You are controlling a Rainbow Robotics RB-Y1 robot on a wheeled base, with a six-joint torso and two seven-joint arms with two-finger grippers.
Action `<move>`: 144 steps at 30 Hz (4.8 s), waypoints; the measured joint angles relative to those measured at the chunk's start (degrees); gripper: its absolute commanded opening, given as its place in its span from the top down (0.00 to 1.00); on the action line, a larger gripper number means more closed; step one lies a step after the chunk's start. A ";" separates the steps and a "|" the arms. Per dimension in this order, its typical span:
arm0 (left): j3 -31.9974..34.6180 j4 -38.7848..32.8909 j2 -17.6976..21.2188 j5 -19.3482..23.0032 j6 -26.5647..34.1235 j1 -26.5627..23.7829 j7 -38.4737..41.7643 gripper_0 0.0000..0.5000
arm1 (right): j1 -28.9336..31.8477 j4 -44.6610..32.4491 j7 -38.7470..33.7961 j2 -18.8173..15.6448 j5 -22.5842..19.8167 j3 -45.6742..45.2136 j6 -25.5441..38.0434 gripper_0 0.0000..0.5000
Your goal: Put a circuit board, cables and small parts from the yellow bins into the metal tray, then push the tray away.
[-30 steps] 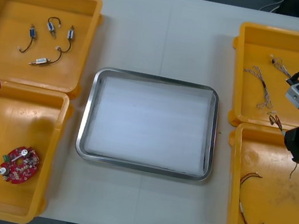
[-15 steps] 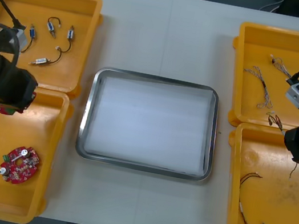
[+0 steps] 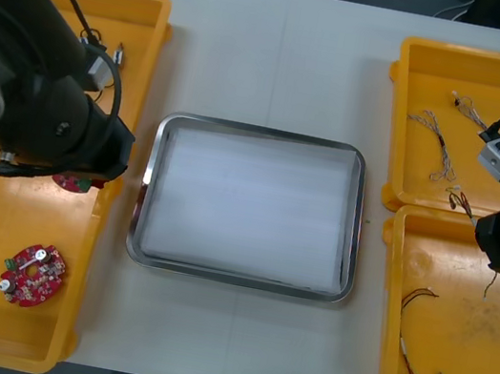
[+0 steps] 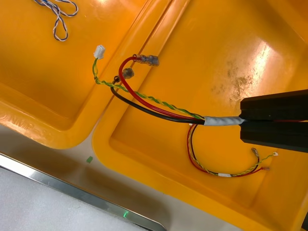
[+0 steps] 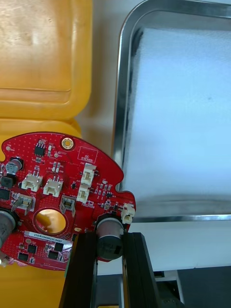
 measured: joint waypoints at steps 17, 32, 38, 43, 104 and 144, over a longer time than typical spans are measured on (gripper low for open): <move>-15.53 6.38 -14.61 -16.62 0.45 -4.02 10.27 1.00 | 0.00 0.01 0.00 0.00 0.01 0.00 0.00 1.00; -23.38 14.66 -21.12 -24.66 -3.00 -4.59 10.27 1.00 | -0.01 0.01 0.00 0.00 0.01 0.00 0.00 1.00; -25.00 15.20 -21.67 -24.66 -4.35 -4.63 10.31 1.00 | -0.01 0.01 0.00 0.00 0.01 0.00 0.00 1.00; -26.07 15.32 -21.94 -24.71 -4.98 -4.83 10.64 1.00 | -0.01 0.01 0.00 0.00 0.01 0.01 0.00 1.00; -11.51 0.02 -10.75 -10.10 4.19 -7.85 12.38 0.00 | -0.01 0.02 0.00 0.00 0.02 0.01 -0.01 1.00; 13.84 47.19 8.12 -1.46 -5.44 -14.82 -29.90 0.00 | -26.78 -1.82 4.85 10.15 2.19 30.20 -2.73 1.00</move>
